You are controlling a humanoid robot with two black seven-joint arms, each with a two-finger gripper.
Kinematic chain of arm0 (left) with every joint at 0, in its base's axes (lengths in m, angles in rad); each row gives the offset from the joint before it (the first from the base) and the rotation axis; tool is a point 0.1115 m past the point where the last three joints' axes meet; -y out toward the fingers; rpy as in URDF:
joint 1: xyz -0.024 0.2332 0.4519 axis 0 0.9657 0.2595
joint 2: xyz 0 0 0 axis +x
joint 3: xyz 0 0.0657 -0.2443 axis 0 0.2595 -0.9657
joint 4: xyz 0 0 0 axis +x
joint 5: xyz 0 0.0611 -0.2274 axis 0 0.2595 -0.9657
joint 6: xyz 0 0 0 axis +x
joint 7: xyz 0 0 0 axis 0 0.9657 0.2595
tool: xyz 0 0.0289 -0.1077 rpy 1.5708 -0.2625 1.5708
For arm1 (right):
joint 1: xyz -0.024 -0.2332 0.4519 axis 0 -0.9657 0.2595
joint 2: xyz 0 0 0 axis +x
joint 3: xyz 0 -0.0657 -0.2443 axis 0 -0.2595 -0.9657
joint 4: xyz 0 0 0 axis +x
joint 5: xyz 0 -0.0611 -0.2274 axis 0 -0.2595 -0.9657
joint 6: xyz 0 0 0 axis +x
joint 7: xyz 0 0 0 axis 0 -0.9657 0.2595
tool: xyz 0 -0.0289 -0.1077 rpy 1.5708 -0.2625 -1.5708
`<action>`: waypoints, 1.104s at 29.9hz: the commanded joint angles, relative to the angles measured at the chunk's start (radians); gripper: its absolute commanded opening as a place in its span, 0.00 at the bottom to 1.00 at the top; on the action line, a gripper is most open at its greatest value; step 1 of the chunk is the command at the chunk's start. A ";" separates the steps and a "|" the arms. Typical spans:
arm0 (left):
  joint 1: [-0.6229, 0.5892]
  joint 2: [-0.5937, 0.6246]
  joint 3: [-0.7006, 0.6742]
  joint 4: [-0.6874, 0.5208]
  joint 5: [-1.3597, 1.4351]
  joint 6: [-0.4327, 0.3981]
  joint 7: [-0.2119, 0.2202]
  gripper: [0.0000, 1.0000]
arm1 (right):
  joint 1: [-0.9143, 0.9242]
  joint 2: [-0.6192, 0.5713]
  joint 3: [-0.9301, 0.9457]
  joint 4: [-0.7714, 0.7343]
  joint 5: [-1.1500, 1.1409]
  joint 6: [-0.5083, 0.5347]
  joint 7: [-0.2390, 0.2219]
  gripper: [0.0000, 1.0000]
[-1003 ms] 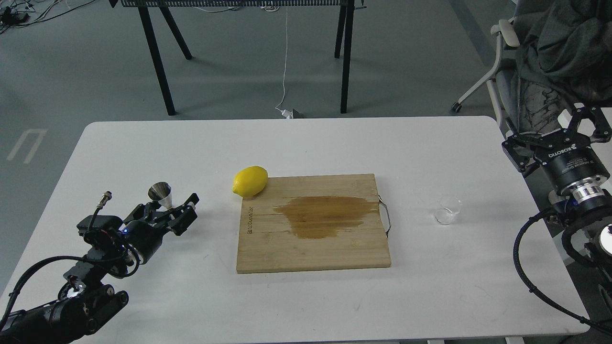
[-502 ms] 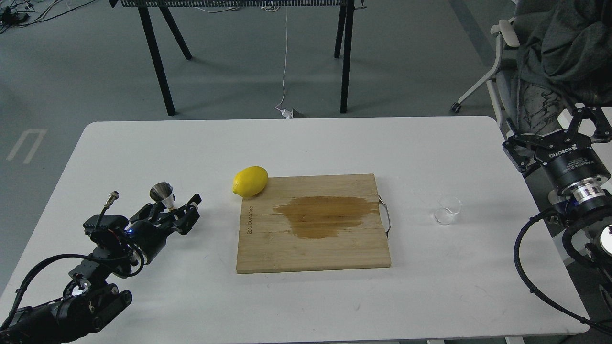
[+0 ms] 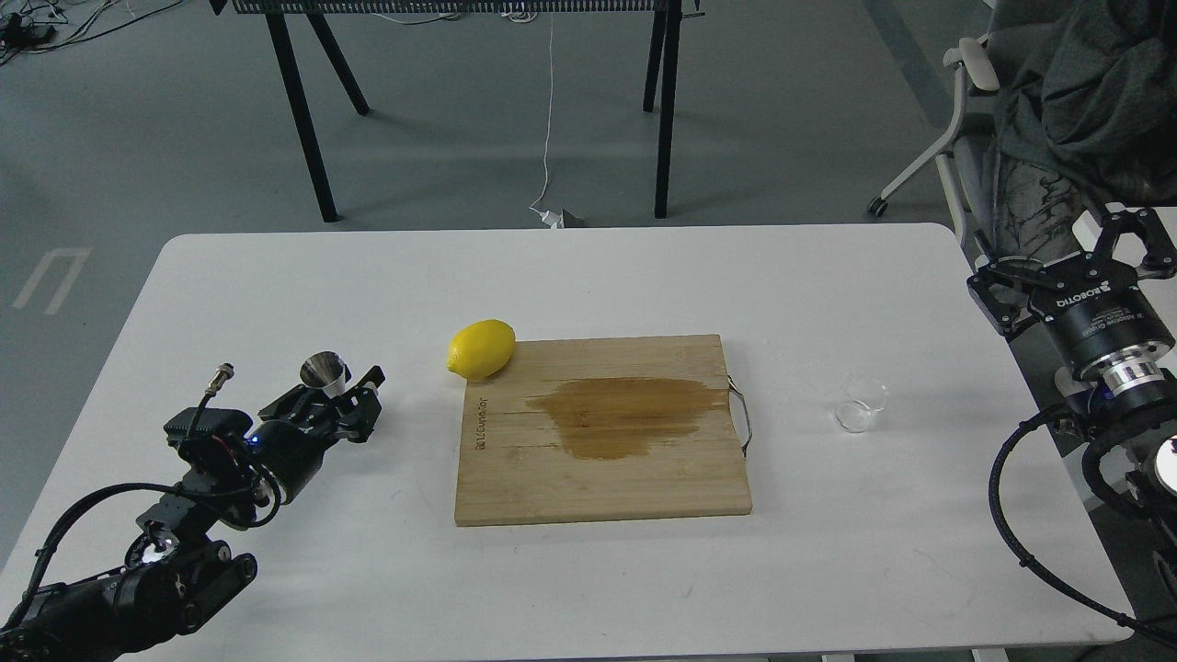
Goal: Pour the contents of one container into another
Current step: 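Close the left gripper around the steel jigger, then lift the jigger with the left gripper and carry it over the board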
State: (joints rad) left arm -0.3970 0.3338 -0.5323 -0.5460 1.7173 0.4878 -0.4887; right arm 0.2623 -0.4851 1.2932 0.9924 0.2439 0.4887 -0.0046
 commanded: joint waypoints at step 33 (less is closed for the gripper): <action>-0.034 0.034 -0.002 -0.002 -0.007 -0.018 0.000 0.23 | 0.000 0.002 0.000 0.000 0.000 0.000 0.000 1.00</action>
State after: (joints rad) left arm -0.4190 0.3514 -0.5326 -0.5460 1.7128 0.4725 -0.4887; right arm 0.2624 -0.4833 1.2932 0.9924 0.2439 0.4887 -0.0046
